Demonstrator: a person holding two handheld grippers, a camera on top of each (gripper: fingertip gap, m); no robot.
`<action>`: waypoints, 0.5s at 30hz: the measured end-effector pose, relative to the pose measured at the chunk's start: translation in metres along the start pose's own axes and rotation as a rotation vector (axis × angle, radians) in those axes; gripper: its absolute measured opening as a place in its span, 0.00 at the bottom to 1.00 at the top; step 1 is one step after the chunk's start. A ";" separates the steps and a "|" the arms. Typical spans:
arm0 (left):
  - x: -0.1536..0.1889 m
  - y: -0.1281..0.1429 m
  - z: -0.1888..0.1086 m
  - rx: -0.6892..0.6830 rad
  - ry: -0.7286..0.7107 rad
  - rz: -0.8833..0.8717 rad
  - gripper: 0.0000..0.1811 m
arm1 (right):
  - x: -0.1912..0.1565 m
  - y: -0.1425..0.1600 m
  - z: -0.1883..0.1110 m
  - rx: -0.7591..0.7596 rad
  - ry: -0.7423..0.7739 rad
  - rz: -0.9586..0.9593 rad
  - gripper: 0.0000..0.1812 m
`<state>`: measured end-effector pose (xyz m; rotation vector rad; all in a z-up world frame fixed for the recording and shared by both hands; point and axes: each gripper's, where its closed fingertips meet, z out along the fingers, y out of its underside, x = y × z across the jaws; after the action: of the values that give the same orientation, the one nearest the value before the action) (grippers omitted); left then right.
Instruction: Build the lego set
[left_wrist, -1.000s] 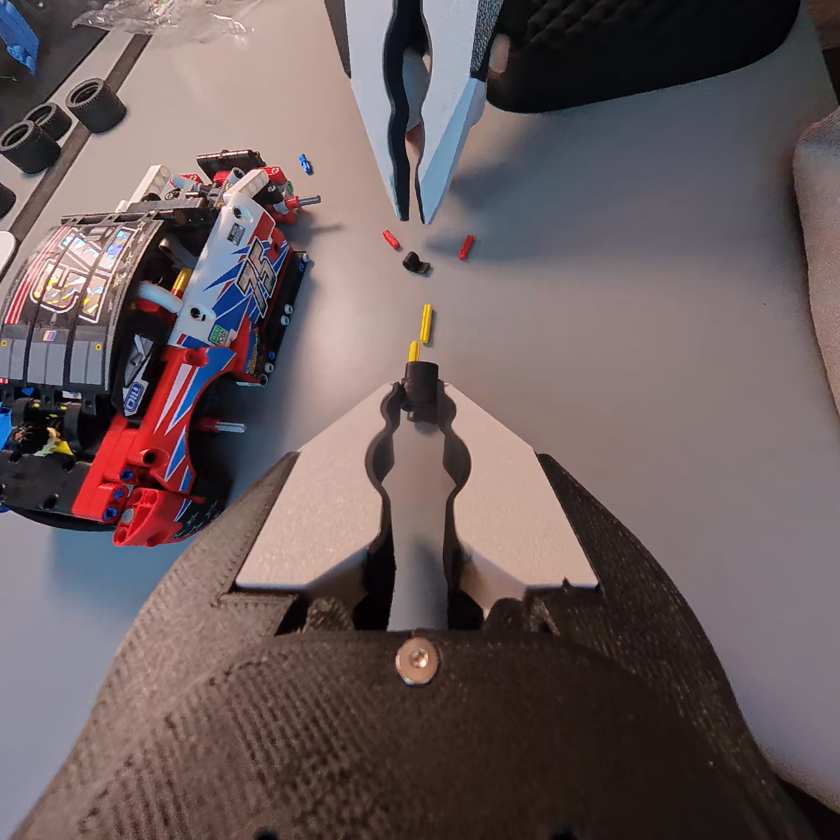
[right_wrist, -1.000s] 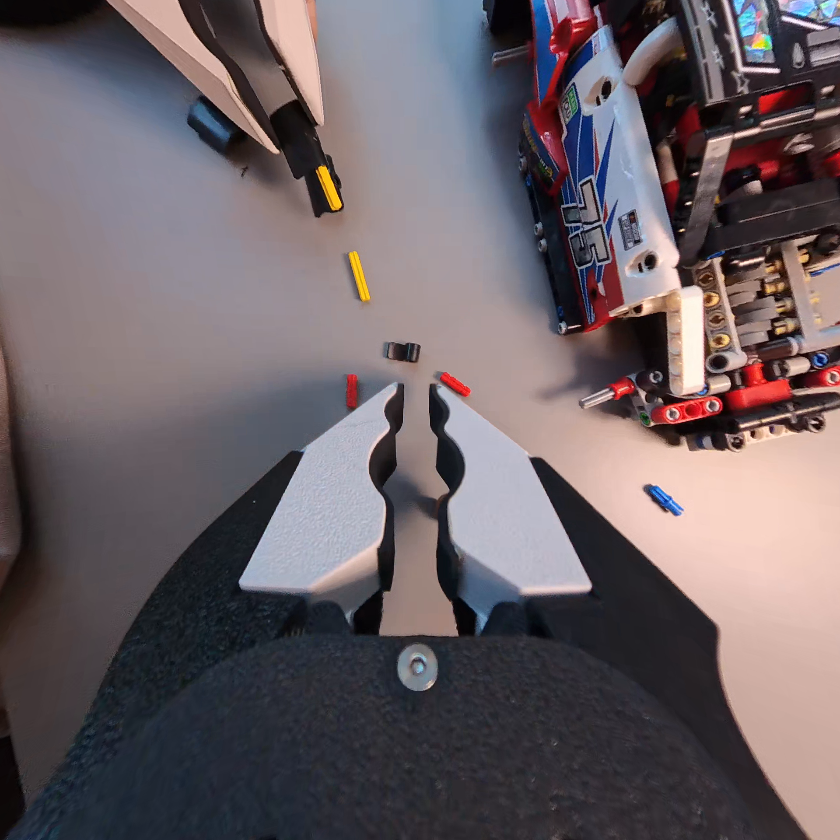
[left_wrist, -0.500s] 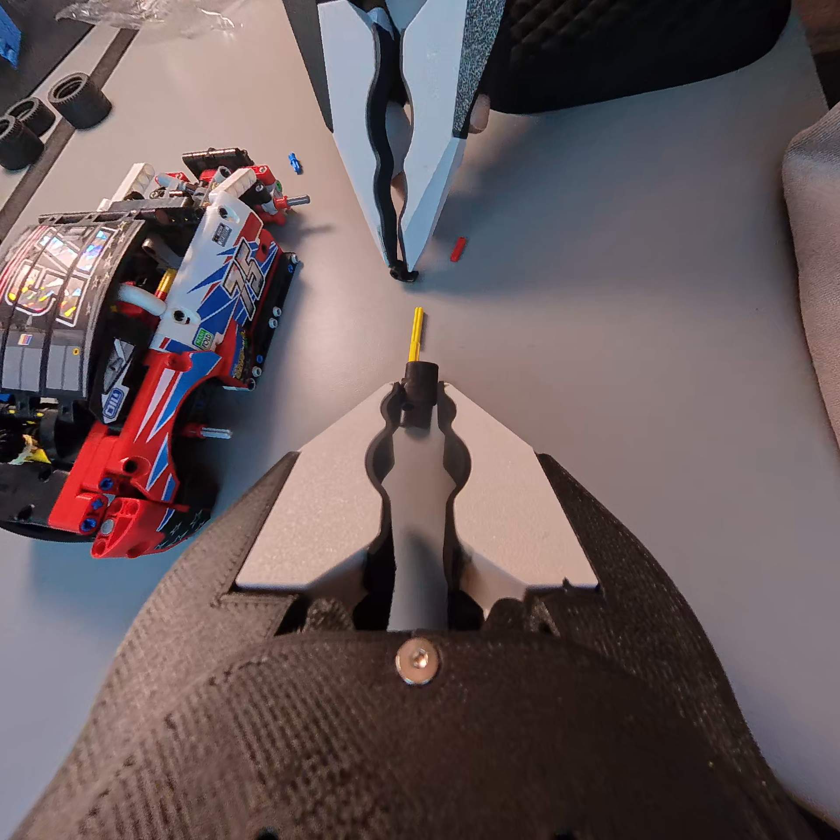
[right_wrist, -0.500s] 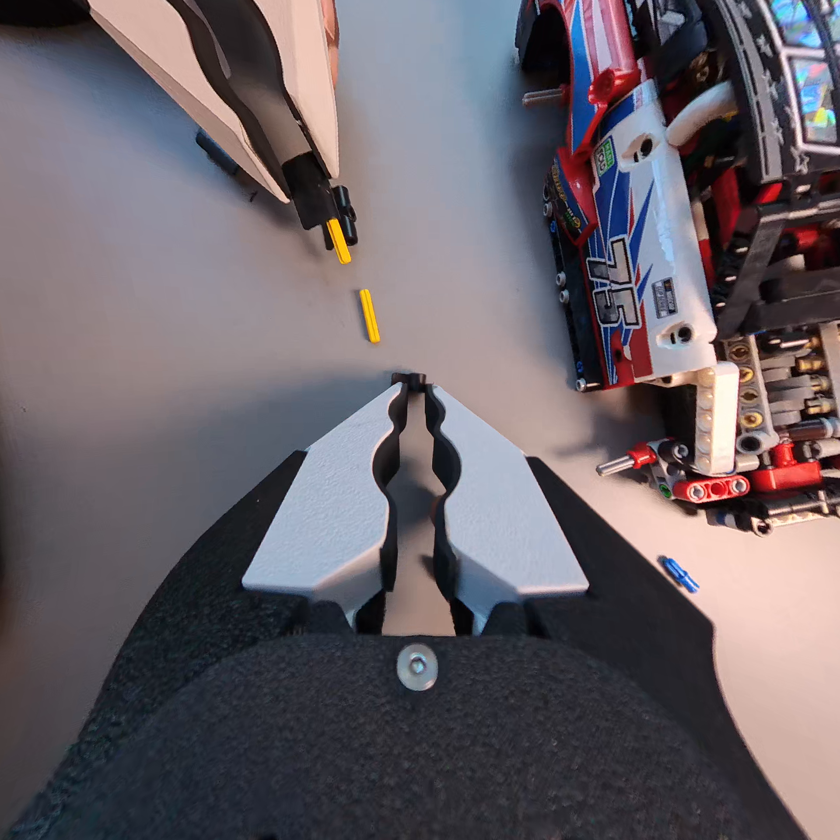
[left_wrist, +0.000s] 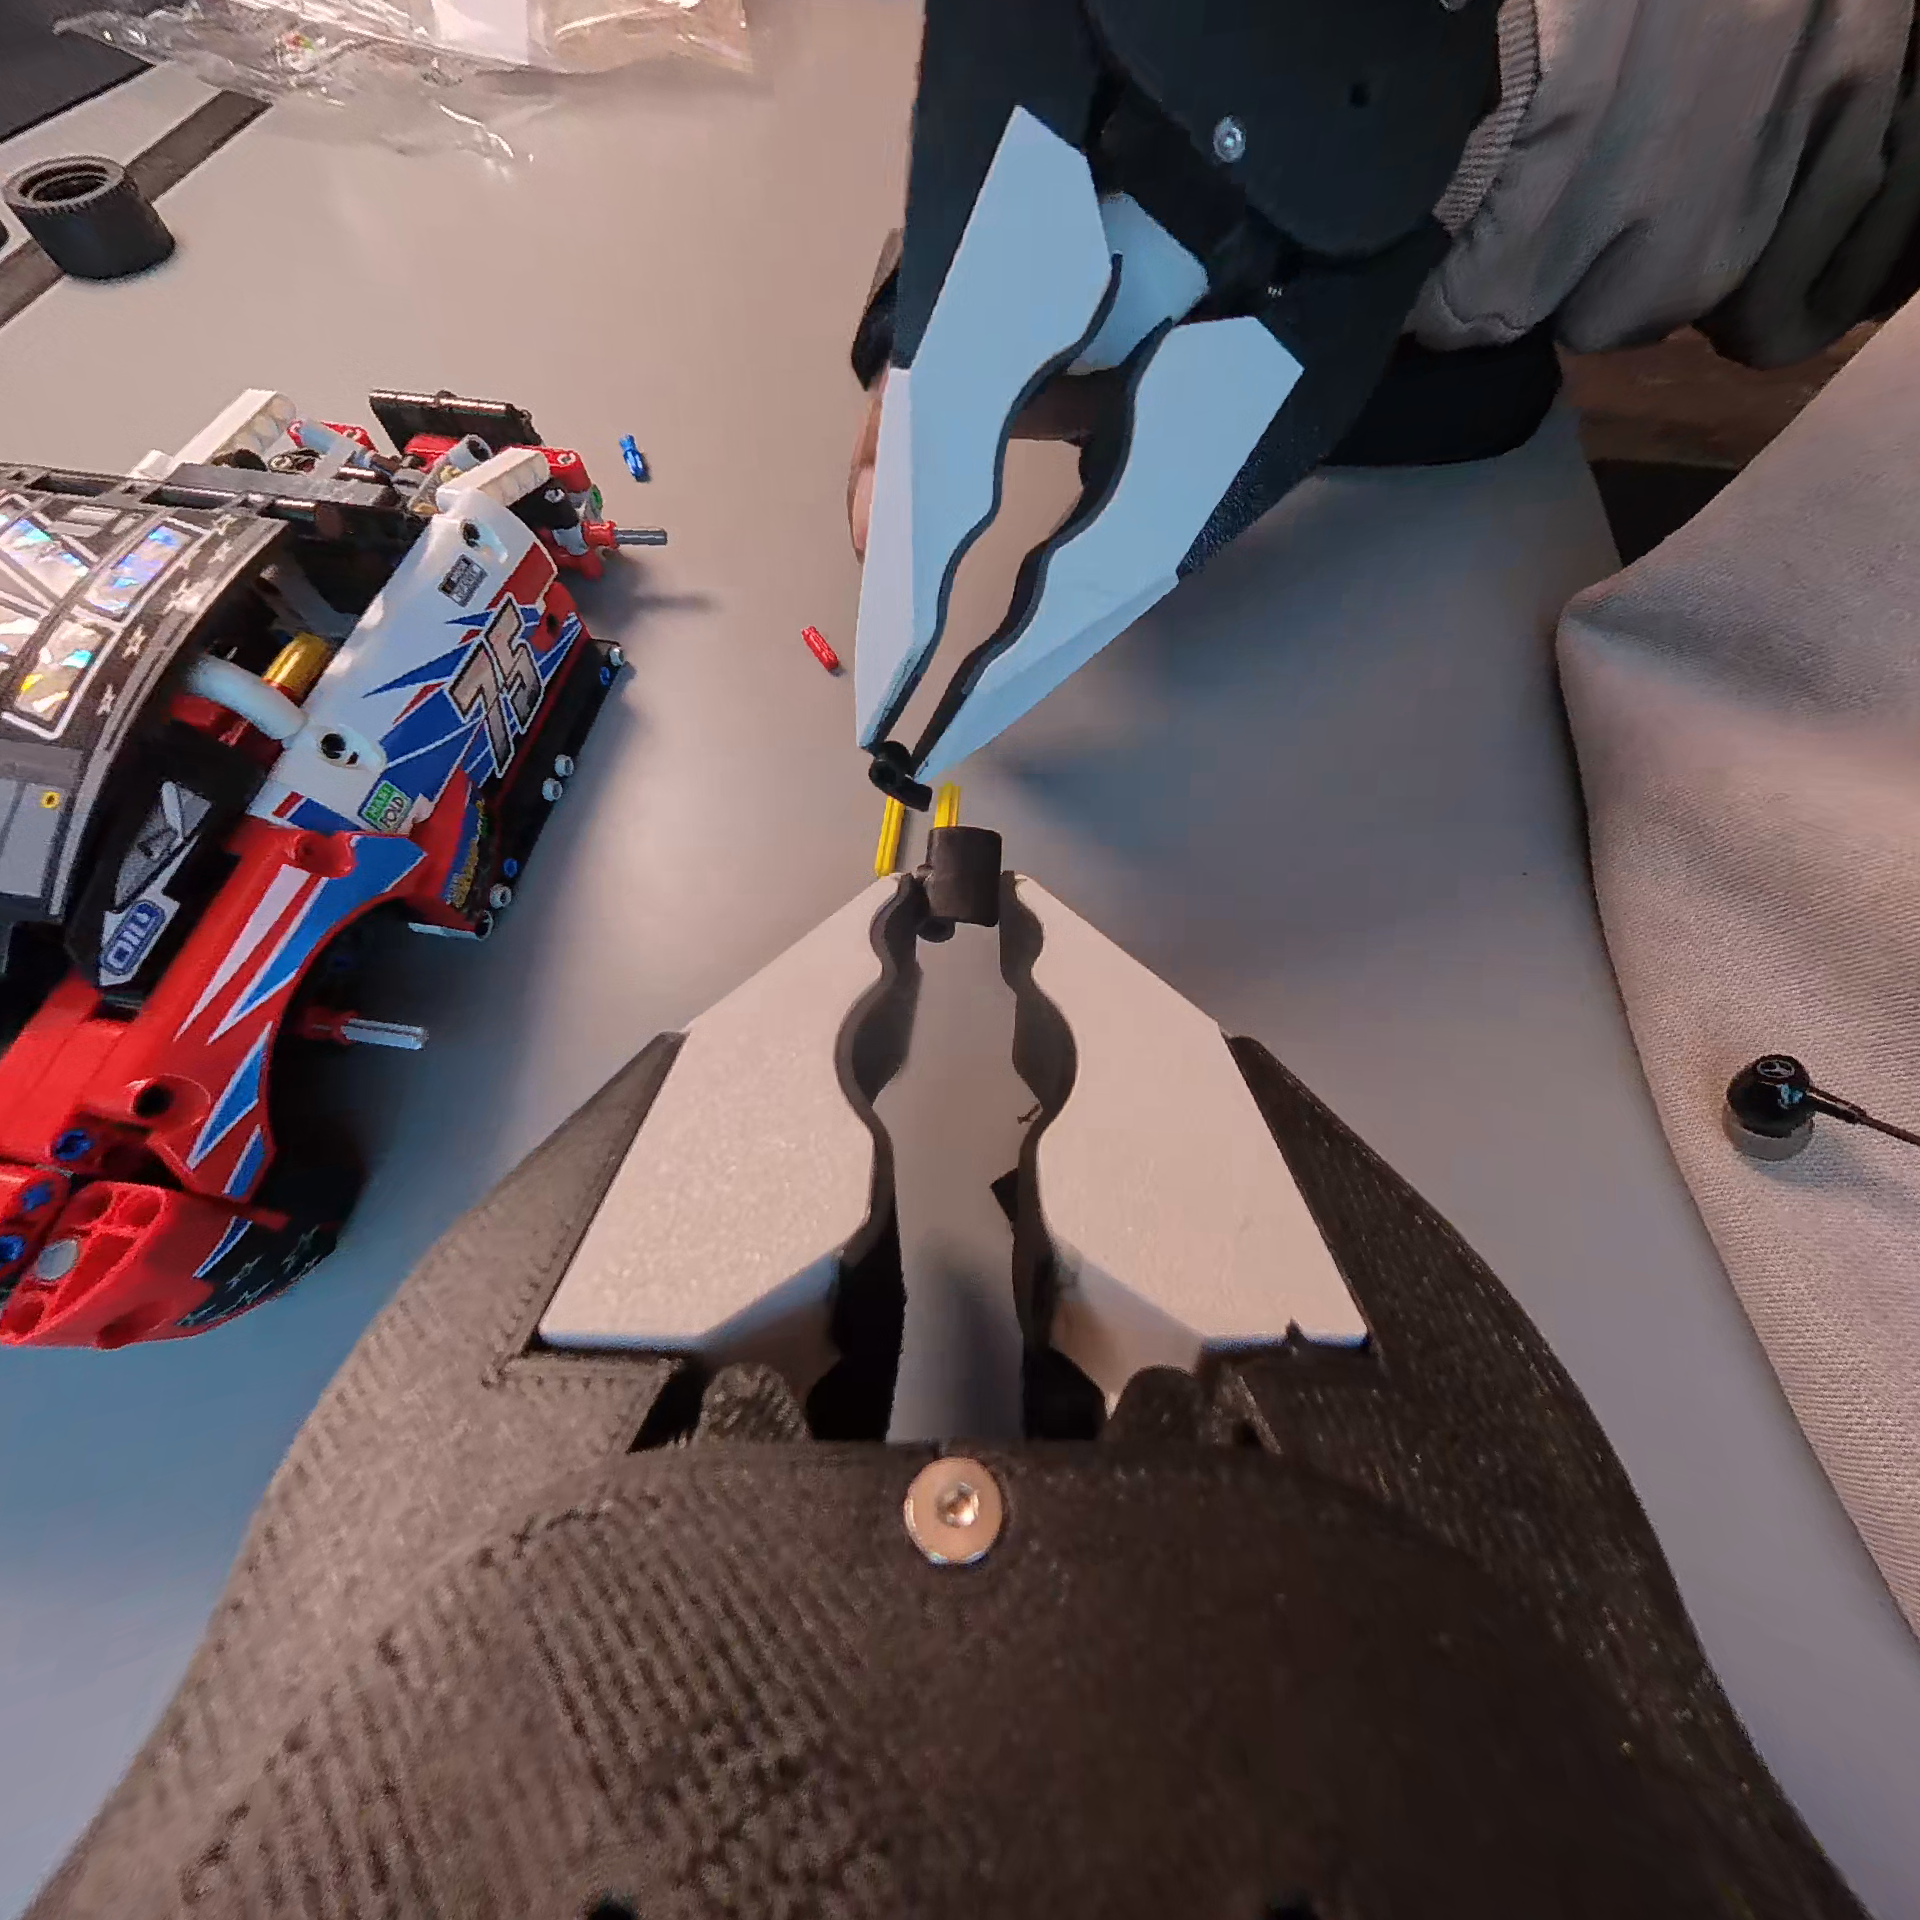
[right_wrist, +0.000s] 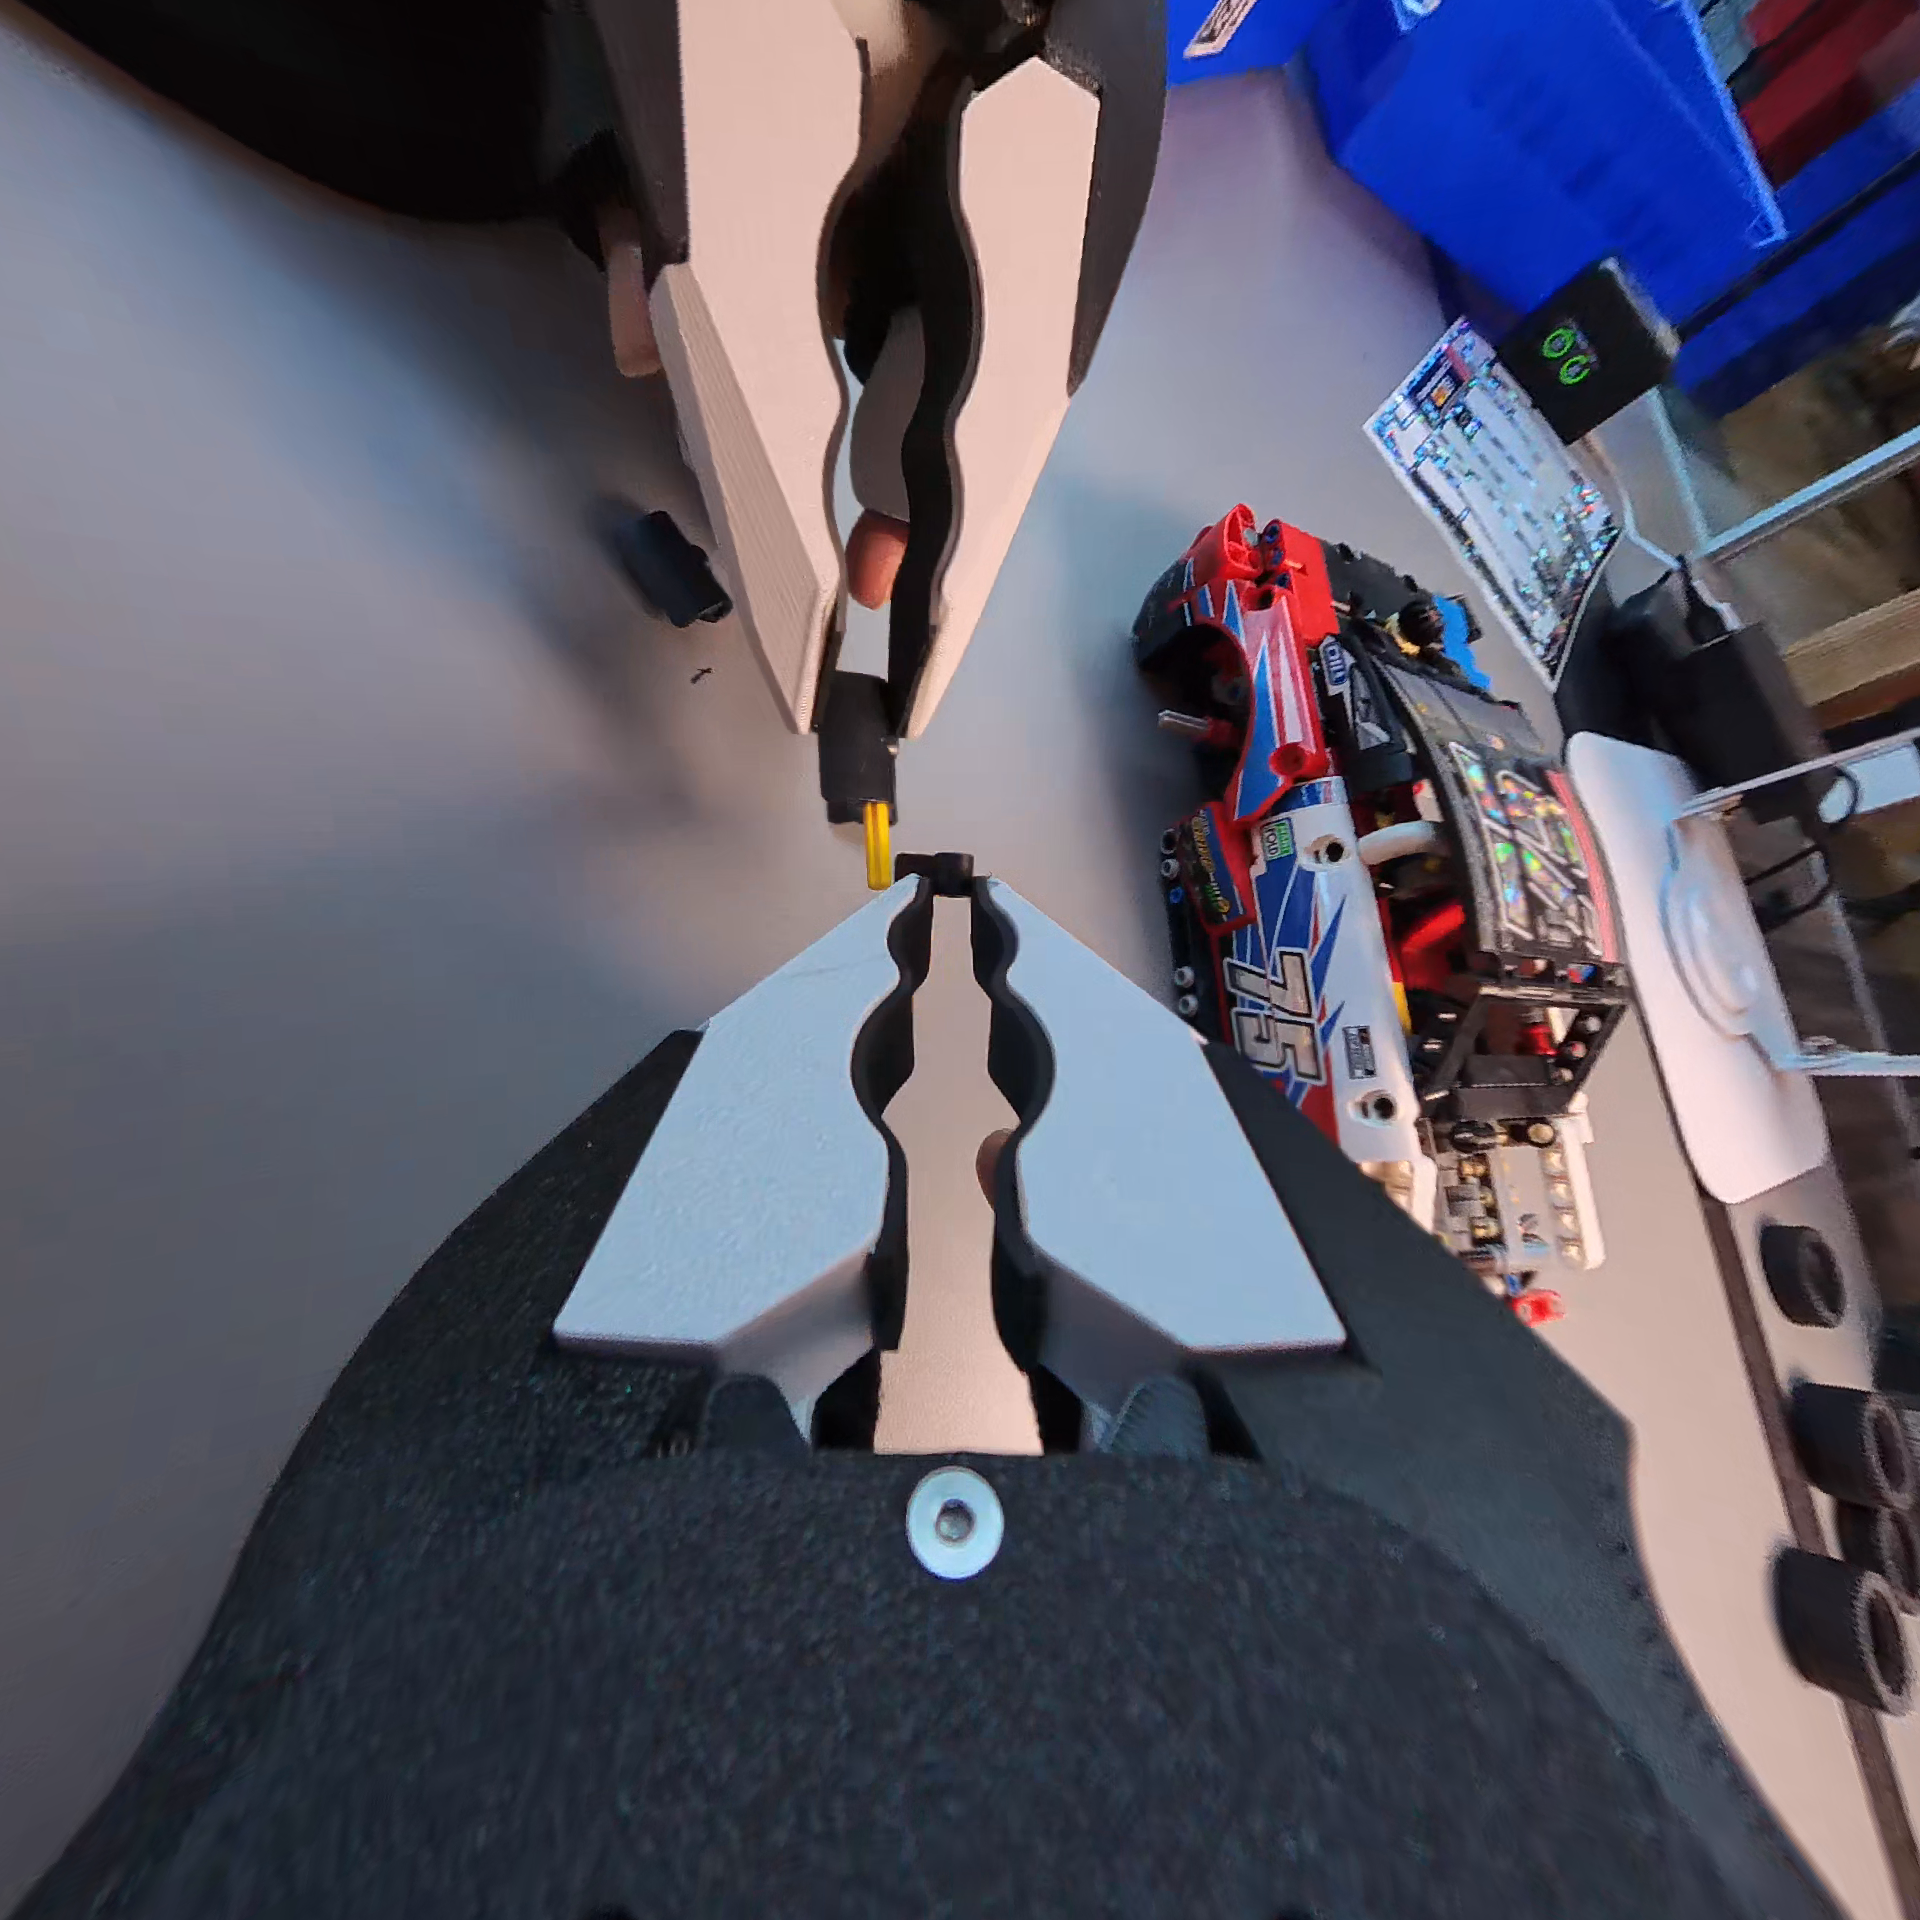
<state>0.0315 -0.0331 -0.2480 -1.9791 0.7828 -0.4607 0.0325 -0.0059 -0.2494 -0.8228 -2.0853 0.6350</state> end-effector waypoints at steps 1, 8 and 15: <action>-0.001 0.000 0.000 -0.001 -0.004 -0.009 0.07 | 0.001 -0.001 -0.001 0.003 0.021 -0.025 0.03; -0.007 0.000 0.000 0.010 -0.017 -0.077 0.07 | -0.003 -0.003 -0.003 -0.011 0.125 -0.222 0.03; -0.005 0.001 0.002 0.006 0.013 -0.120 0.07 | 0.008 0.005 -0.002 -0.056 0.242 -0.286 0.03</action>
<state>0.0292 -0.0289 -0.2499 -2.0266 0.6729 -0.5461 0.0321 0.0033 -0.2478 -0.5839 -1.9550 0.3077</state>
